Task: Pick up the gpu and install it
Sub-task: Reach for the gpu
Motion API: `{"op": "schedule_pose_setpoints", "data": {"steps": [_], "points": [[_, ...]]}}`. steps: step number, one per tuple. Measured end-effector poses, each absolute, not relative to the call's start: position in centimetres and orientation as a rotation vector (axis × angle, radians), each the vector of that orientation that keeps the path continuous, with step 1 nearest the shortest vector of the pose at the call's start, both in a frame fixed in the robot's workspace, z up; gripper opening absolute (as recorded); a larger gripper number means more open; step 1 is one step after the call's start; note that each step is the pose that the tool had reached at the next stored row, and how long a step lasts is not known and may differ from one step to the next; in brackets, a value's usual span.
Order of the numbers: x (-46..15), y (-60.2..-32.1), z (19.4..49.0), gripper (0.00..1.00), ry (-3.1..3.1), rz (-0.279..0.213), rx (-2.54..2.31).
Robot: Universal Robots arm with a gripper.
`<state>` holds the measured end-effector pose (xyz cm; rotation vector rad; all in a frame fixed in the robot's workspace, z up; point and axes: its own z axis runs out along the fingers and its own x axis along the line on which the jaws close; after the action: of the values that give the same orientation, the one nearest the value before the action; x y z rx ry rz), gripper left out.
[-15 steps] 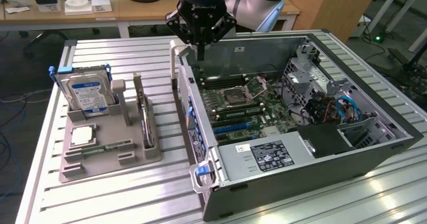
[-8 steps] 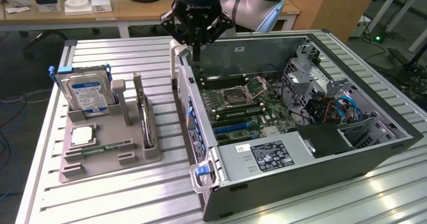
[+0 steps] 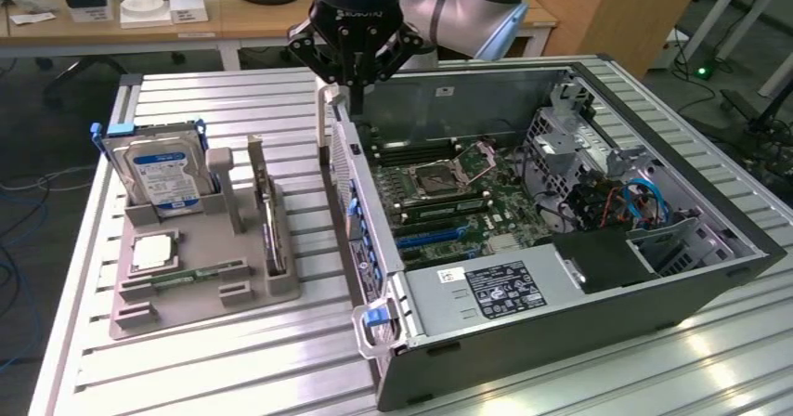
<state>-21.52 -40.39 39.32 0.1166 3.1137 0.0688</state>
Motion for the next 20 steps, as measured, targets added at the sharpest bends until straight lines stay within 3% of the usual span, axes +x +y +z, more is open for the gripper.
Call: {"op": "schedule_pose_setpoints", "data": {"steps": [20], "points": [[-24.0,-40.7,39.3,0.11,3.114,0.069,0.117]]}}
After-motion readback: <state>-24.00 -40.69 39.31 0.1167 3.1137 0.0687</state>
